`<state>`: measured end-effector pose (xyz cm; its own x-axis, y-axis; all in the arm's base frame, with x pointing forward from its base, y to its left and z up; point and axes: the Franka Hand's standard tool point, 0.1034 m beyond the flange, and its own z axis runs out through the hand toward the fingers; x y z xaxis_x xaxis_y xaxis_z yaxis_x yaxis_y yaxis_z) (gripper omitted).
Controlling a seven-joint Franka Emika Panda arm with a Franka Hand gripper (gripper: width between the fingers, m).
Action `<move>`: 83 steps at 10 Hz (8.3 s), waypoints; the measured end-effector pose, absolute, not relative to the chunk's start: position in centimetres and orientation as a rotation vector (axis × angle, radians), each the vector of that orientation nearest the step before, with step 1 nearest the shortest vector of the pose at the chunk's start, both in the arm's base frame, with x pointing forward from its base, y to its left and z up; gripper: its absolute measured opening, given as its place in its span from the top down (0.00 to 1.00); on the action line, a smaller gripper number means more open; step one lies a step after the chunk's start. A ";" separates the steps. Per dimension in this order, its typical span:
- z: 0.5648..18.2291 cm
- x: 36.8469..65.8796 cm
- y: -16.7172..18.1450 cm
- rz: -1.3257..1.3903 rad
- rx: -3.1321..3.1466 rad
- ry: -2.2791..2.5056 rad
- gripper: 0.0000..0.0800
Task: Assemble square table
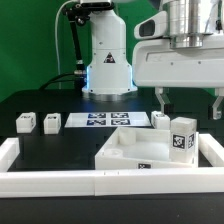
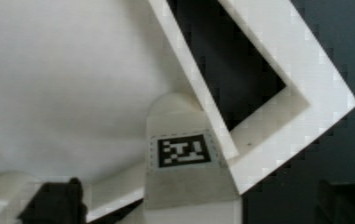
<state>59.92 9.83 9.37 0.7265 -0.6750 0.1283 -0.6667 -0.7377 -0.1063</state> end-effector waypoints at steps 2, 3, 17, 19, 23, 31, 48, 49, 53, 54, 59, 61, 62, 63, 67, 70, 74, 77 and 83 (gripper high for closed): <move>9.5 59.7 10.8 -0.248 -2.917 0.994 0.19; 10.2 59.4 10.7 -0.253 -2.956 0.866 0.19; 10.5 56.8 8.0 -0.317 -3.076 0.374 0.19; 9.7 54.5 8.7 -0.332 -3.083 0.340 0.19; 8.5 49.7 9.5 -0.342 -3.089 0.292 0.19; 7.1 45.1 9.3 -0.306 -3.136 -0.082 0.19; 4.7 38.5 9.8 0.302 -3.127 -0.108 0.19; 4.5 38.0 9.4 0.434 -3.119 -0.108 0.19; 3.9 37.4 9.3 0.792 -3.072 -0.032 0.19; 3.9 37.3 9.4 0.898 -3.048 -0.029 0.19; 3.3 37.4 9.0 1.331 -2.903 0.007 0.19; 3.3 36.7 9.0 1.471 -2.833 0.017 0.19; 3.1 36.8 8.6 1.555 -2.791 0.038 0.19; 2.7 37.3 8.5 1.526 -2.807 0.039 0.19; 2.9 37.7 9.2 1.481 -2.798 -0.037 0.19; 2.8 38.4 8.6 1.416 -2.794 -0.051 0.19; 2.6 38.3 8.1 1.420 -2.802 -0.025 0.19; 2.4 37.7 8.2 1.404 -2.797 -0.024 0.19; 3.4 38.2 8.8 1.425 -2.821 -0.048 0.19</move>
Offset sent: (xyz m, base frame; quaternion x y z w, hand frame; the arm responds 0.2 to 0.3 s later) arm -0.0260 -0.0019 0.0203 0.0393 -0.0502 -0.1367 0.9886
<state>38.15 8.78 3.36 0.5932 0.0184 -0.8048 0.0357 -0.9994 0.0034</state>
